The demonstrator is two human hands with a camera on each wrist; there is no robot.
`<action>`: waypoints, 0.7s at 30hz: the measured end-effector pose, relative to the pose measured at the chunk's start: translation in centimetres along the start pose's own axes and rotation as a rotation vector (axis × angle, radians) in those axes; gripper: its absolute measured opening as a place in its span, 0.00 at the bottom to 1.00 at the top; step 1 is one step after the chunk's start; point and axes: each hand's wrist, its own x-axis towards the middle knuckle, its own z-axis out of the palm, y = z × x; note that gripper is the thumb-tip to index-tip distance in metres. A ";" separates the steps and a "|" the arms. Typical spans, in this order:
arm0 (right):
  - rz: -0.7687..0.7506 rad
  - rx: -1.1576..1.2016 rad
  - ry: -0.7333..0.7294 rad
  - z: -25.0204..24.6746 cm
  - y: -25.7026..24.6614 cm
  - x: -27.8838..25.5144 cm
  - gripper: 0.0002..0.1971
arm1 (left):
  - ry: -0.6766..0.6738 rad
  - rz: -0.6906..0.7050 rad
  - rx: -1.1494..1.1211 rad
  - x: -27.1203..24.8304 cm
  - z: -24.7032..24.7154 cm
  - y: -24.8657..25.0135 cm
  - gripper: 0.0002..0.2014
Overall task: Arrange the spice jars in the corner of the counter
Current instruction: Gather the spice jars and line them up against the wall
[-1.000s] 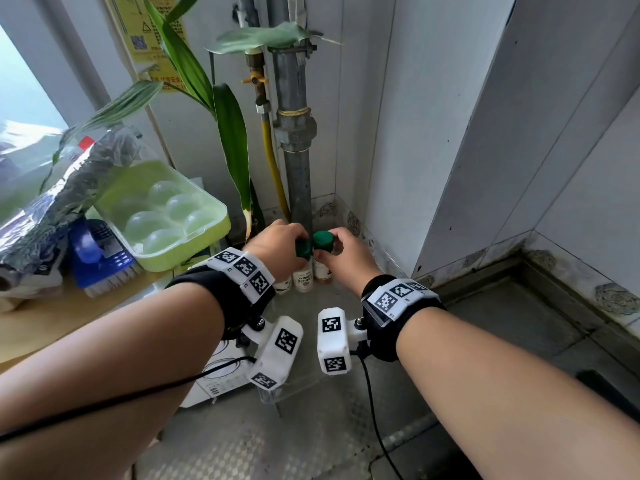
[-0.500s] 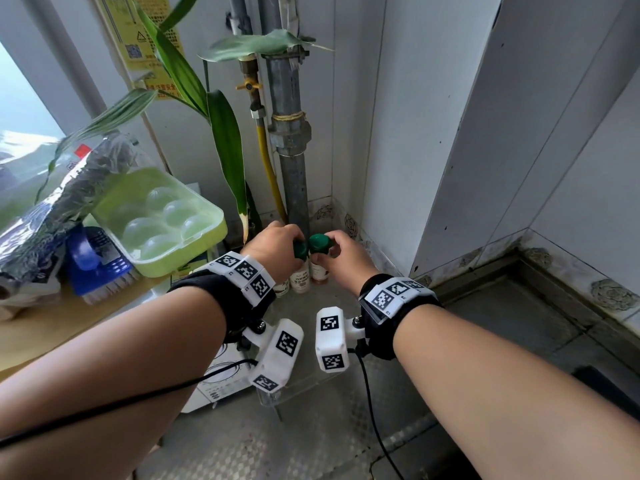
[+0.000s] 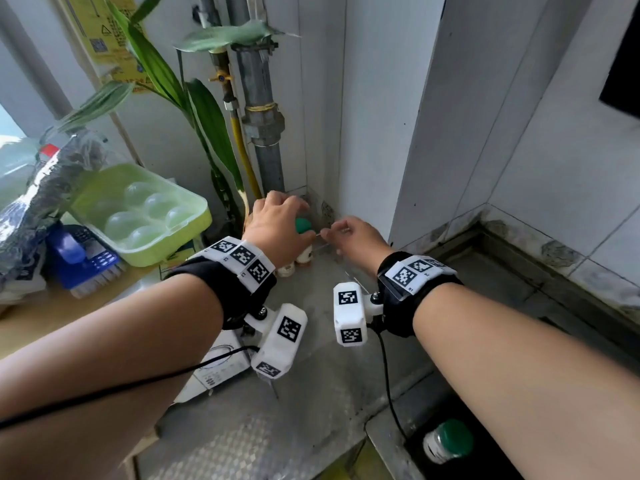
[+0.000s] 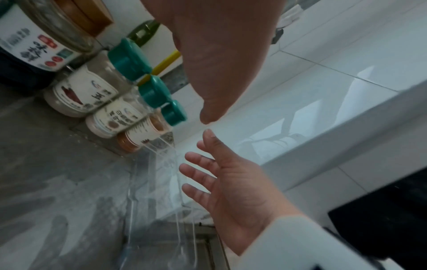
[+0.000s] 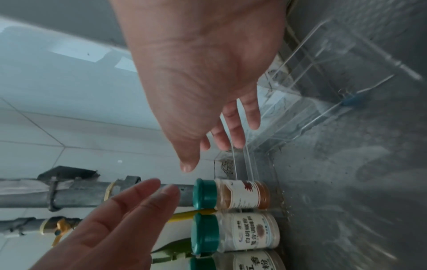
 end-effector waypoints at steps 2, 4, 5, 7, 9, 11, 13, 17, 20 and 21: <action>0.026 0.057 0.028 -0.7 0.4 -1.2 0.10 | 0.008 0.066 -0.033 -1.0 0.0 1.3 0.27; 0.062 0.053 0.052 -1.5 0.9 -2.7 0.08 | -0.018 0.130 -0.083 -2.1 0.2 2.5 0.24; 0.090 0.053 0.063 -1.9 1.2 -3.4 0.09 | -0.044 0.155 -0.119 -2.6 0.5 3.0 0.23; 0.164 0.074 0.088 -2.7 2.0 -5.1 0.10 | -0.099 0.201 -0.183 -3.8 1.2 4.0 0.21; 0.234 0.112 0.105 -3.5 2.9 -6.6 0.09 | -0.161 0.232 -0.216 -5.1 2.0 4.9 0.20; 0.303 0.148 0.155 -4.1 4.0 -8.5 0.08 | -0.241 0.272 -0.226 -6.7 2.8 5.8 0.20; 0.352 0.156 0.211 -4.8 5.1 -10.6 0.09 | -0.329 0.318 -0.225 -8.2 3.7 6.6 0.20; 0.444 0.172 0.244 -5.6 7.8 -14.3 0.10 | -0.562 0.425 -0.105 -10.8 6.0 7.7 0.25; 0.540 0.186 0.271 -5.9 9.9 -16.9 0.16 | -0.686 0.446 -0.068 -12.8 7.8 8.5 0.30; 0.569 0.204 0.276 -5.9 10.5 -17.8 0.16 | -0.719 0.461 -0.045 -13.5 8.4 8.8 0.30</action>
